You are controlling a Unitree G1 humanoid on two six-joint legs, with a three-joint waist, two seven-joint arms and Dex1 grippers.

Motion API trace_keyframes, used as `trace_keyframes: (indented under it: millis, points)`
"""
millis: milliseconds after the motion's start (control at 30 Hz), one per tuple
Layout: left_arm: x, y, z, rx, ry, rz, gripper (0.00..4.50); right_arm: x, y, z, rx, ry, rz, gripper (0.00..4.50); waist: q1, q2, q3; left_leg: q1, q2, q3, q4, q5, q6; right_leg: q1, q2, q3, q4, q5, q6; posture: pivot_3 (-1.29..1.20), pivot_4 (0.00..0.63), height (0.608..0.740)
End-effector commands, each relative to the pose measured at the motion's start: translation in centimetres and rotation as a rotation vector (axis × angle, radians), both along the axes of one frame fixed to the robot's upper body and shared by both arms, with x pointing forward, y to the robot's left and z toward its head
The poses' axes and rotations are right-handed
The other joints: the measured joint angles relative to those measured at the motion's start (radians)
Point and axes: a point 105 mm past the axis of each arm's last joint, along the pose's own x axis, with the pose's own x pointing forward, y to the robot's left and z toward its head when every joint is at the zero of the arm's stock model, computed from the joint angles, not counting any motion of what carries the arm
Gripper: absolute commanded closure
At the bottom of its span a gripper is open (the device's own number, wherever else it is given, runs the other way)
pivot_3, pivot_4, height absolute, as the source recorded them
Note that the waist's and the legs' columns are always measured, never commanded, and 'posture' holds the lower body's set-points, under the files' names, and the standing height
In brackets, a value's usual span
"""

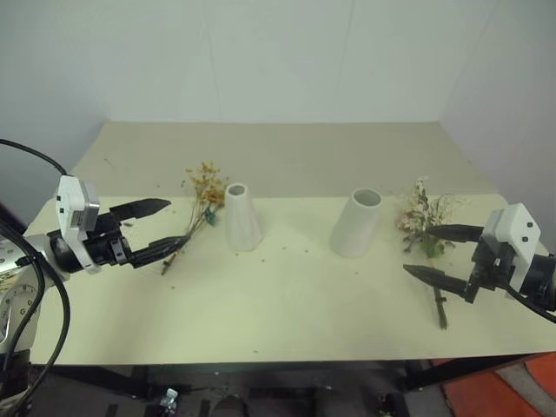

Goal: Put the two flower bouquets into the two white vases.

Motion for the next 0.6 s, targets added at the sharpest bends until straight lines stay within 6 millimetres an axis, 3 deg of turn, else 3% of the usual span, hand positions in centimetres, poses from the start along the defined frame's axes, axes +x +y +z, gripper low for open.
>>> trace_keyframes:
  millis: [33,367,600]
  points:
    - [-0.1,0.2,0.9,0.018,-0.039,-0.002,0.00,-0.3,-0.3,1.5,-0.026,-0.065,-0.019,0.03,0.000,0.000,0.000,0.000,0.000,0.000,0.000,0.000,0.000,0.000,0.000,0.000,0.000,0.000,0.000,0.00,0.150,0.740]
    - [0.6,-0.8,1.5,-0.008,-0.059,-0.048,0.00,0.0,-1.2,1.5,-0.041,-0.085,-0.128,0.03,0.001,0.000,0.000,0.000,0.000,0.000,0.000,0.000,0.000,0.000,0.000,0.000,0.000,0.000,0.000,0.00,0.150,0.740]
    - [2.5,-7.6,1.6,-0.044,-0.088,-0.256,0.00,2.0,-3.8,1.1,-0.116,0.039,-0.400,0.03,0.011,0.000,0.000,0.000,-0.001,0.000,0.001,0.000,0.000,0.001,0.000,0.000,0.000,0.000,0.000,0.00,0.150,0.740]
